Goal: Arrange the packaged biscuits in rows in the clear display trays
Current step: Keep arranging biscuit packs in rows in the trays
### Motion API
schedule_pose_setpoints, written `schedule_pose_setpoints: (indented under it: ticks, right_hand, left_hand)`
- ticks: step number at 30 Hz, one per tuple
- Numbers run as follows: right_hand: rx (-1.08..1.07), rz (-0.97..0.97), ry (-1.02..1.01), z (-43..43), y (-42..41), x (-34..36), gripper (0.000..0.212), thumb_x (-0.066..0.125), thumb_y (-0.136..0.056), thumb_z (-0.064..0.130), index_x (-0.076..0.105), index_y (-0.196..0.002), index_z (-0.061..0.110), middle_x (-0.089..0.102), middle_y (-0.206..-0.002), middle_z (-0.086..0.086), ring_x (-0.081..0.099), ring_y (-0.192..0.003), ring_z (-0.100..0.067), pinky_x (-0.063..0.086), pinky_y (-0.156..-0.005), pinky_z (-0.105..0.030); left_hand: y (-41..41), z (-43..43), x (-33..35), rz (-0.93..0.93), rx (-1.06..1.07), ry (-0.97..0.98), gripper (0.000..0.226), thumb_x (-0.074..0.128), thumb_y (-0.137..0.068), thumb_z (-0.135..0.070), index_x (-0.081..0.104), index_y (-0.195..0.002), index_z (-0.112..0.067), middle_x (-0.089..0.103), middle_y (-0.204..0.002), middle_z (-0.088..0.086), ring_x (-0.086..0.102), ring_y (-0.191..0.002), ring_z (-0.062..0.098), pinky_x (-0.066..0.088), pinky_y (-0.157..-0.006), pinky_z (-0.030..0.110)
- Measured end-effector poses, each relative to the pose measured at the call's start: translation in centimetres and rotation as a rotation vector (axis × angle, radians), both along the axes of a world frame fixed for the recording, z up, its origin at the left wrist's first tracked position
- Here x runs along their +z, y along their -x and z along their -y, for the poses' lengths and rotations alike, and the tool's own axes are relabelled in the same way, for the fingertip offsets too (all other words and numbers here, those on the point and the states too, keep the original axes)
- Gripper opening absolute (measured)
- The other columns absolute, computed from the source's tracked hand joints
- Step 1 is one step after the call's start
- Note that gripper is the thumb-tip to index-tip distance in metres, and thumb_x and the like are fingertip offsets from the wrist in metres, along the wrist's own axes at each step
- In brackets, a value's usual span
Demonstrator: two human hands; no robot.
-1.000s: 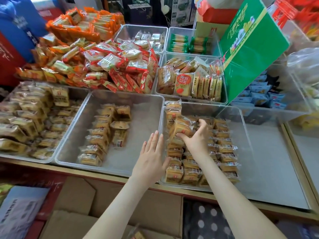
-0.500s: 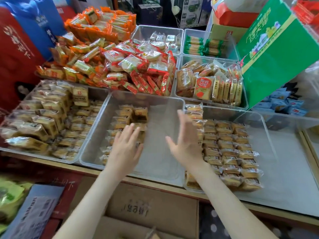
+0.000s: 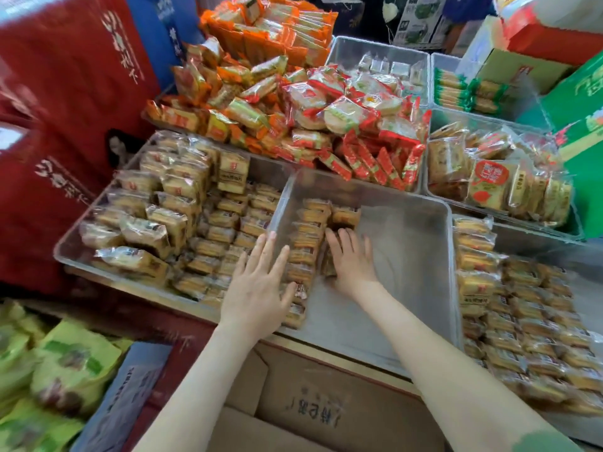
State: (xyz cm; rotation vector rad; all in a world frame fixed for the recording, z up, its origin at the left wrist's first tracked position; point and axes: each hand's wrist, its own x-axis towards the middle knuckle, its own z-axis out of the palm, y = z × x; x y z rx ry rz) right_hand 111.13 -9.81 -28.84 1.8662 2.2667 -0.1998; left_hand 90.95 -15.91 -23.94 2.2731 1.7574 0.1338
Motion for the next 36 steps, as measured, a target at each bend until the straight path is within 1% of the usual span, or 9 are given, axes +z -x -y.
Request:
schedule_pose_setpoints:
  ticks: [8, 13, 18, 21, 25, 28, 30, 33, 36]
  right_hand:
    - [-0.005, -0.188, -0.192, -0.1, -0.1, -1.1, 0.070, 0.065, -0.078, 0.027, 0.042, -0.139, 0.002, 0.044, -0.137, -0.016, 0.037, -0.131, -0.035, 0.024, -0.108, -0.046]
    - [-0.073, 0.031, -0.092, -1.2, 0.2, -1.1, 0.079, 0.059, -0.086, 0.013, 0.017, -0.152, 0.012, 0.024, -0.154, -0.014, 0.018, -0.144, -0.033, 0.020, -0.115, -0.051]
    - [0.013, 0.070, -0.217, -0.3, 0.2, 0.2, 0.075, 0.066, -0.075, -0.004, 0.038, -0.143, 0.008, 0.051, -0.129, -0.018, 0.048, -0.117, -0.037, 0.044, -0.086, -0.045]
    - [0.100, -0.006, -0.381, 1.9, -0.5, 3.9, 0.085, 0.081, -0.047, -0.009, 0.050, -0.125, 0.006, 0.062, -0.106, -0.018, 0.059, -0.093, -0.037, 0.050, -0.067, -0.040]
    - [0.133, -0.420, -0.297, 7.0, -2.6, 12.6, 0.082, 0.079, -0.067, 0.003, 0.029, -0.129, 0.023, 0.055, -0.118, -0.011, 0.052, -0.106, -0.028, 0.045, -0.086, -0.035]
    - [0.014, -0.794, 0.008, 11.8, -4.2, 20.1, 0.069, 0.081, -0.077, 0.017, 0.029, -0.120, 0.034, 0.057, -0.112, 0.003, 0.059, -0.098, -0.013, 0.047, -0.082, -0.021]
    - [-0.024, -0.920, 0.130, 14.9, -4.8, 24.2, 0.067, 0.083, -0.075, 0.014, 0.036, -0.120, 0.033, 0.060, -0.112, 0.008, 0.061, -0.103, -0.009, 0.049, -0.088, -0.021]
    - [-0.037, -1.050, 0.198, 18.8, -5.3, 27.7, 0.064, 0.080, -0.076, 0.001, 0.046, -0.124, 0.027, 0.061, -0.117, 0.006, 0.060, -0.112, -0.008, 0.050, -0.093, -0.025]
    - [-0.107, -1.202, 0.175, 21.7, -6.1, 28.5, 0.054, 0.073, -0.079, -0.005, 0.055, -0.124, 0.019, 0.066, -0.117, 0.004, 0.063, -0.110, -0.010, 0.054, -0.090, -0.031]
  left_hand:
    - [0.3, 0.0, 0.6, 0.042, -0.015, 0.045, 0.061, 0.030, -0.102, -0.046, 0.020, -0.156, -0.020, -0.017, -0.163, 0.004, -0.021, -0.148, 0.017, 0.006, -0.122, 0.037]
    - [0.4, 0.1, 0.7, 0.047, -0.023, 0.048, 0.058, 0.031, -0.102, -0.046, 0.027, -0.153, -0.020, -0.015, -0.164, 0.005, -0.020, -0.149, 0.019, 0.012, -0.121, 0.037]
    - [0.5, 0.1, 0.3, 0.097, -0.018, 0.016, 0.058, 0.037, -0.101, -0.043, 0.028, -0.153, -0.018, -0.007, -0.165, 0.005, -0.015, -0.150, 0.018, 0.015, -0.121, 0.039]
    - [0.5, 0.5, 0.5, 0.133, 0.004, -0.007, 0.062, 0.043, -0.100, -0.040, 0.025, -0.154, -0.015, 0.003, -0.165, 0.008, -0.009, -0.151, 0.020, 0.005, -0.124, 0.043]
    - [-1.0, 1.8, 4.8, 0.369, -0.105, -0.055, 0.072, 0.058, -0.095, -0.040, 0.025, -0.153, -0.014, 0.009, -0.164, 0.006, -0.006, -0.151, 0.018, -0.004, -0.122, 0.045]
    - [-2.6, 3.2, 11.2, 0.645, -0.245, 0.202, 0.080, 0.064, -0.087, -0.054, 0.025, -0.152, -0.029, 0.012, -0.163, -0.006, 0.004, -0.150, 0.009, 0.007, -0.122, 0.038]
    - [-3.2, 4.0, 14.9, 0.778, -0.293, 0.502, 0.085, 0.063, -0.076, -0.066, 0.031, -0.149, -0.038, 0.029, -0.158, -0.010, 0.028, -0.144, 0.010, 0.025, -0.119, 0.041]
    - [-4.2, 5.7, 18.2, 0.849, -0.426, 0.813, 0.072, 0.069, -0.076, -0.051, 0.046, -0.138, -0.022, 0.059, -0.133, -0.003, 0.057, -0.120, 0.010, 0.046, -0.102, 0.033]
    - [-5.4, 8.2, 19.2, 1.029, -0.411, 0.991, 0.070, 0.083, -0.067, -0.049, 0.058, -0.121, -0.010, 0.071, -0.110, 0.001, 0.067, -0.101, 0.014, 0.054, -0.086, 0.026]
